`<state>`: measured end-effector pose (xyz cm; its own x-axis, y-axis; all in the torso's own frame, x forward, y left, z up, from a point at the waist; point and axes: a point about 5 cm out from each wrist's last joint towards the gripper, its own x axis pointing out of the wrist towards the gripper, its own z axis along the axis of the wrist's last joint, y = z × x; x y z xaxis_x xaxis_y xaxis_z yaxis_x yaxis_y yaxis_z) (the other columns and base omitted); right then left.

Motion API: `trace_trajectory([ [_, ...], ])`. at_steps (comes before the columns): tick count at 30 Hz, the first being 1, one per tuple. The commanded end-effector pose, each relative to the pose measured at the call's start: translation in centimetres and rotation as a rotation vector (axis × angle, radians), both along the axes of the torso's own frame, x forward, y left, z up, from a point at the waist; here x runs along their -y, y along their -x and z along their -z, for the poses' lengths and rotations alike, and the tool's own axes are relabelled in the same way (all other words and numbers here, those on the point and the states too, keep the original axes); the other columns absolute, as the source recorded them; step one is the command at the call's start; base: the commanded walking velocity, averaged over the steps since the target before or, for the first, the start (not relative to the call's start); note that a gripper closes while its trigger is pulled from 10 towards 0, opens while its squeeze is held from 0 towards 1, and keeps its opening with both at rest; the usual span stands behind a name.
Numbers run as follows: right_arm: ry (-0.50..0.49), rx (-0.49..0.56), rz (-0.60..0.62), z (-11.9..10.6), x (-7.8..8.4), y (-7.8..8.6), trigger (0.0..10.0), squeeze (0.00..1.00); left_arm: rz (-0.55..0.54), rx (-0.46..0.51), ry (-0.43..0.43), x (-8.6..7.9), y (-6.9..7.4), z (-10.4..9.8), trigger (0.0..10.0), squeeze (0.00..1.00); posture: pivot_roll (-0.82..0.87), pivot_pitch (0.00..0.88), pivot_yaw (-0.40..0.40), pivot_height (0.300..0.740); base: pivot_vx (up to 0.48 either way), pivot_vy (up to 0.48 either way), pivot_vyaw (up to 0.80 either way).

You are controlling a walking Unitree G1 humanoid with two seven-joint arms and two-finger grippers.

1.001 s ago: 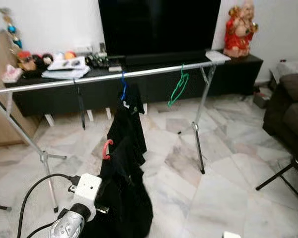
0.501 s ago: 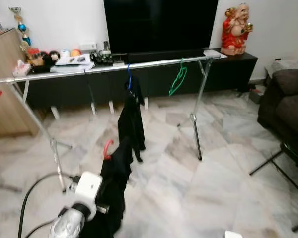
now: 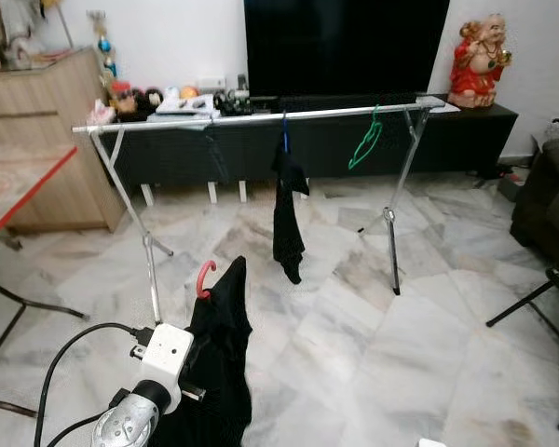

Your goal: Hang hanger

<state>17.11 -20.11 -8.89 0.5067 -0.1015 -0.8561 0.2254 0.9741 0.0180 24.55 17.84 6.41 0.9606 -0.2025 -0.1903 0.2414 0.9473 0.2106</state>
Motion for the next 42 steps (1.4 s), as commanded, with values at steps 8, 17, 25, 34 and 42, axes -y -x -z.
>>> trace_trajectory([
  [8,0.027,0.068,0.013,-0.5,0.3,-0.8,10.0,0.0,0.038,0.053,0.009,0.9,-0.7,-1.3,10.0,0.0,0.04,0.0,-0.004,0.74,0.0,0.0,0.0],
  [17,0.114,0.291,-0.046,-2.6,1.3,-3.3,10.0,0.0,0.186,0.045,-0.005,2.8,-1.9,-2.3,10.0,0.0,0.01,0.0,-0.01,0.74,0.0,0.0,0.0],
  [25,0.177,0.616,-0.155,-9.0,3.8,-10.2,10.0,0.0,0.274,0.06,-0.015,4.3,-2.7,-3.1,10.0,0.0,0.0,0.0,-0.005,0.74,0.0,0.0,0.0],
  [34,0.046,0.875,-0.569,-13.8,-0.3,-13.2,10.0,0.0,0.406,0.074,0.0,6.2,-3.4,-4.4,10.0,0.0,-0.01,0.0,-0.006,0.74,0.0,0.0,0.0],
  [42,-0.024,0.931,-1.016,-16.2,-5.0,-11.9,10.0,0.0,0.612,0.075,0.021,8.9,-3.6,-5.8,10.0,0.0,-0.02,0.0,-0.009,0.74,0.0,0.0,0.0],
])
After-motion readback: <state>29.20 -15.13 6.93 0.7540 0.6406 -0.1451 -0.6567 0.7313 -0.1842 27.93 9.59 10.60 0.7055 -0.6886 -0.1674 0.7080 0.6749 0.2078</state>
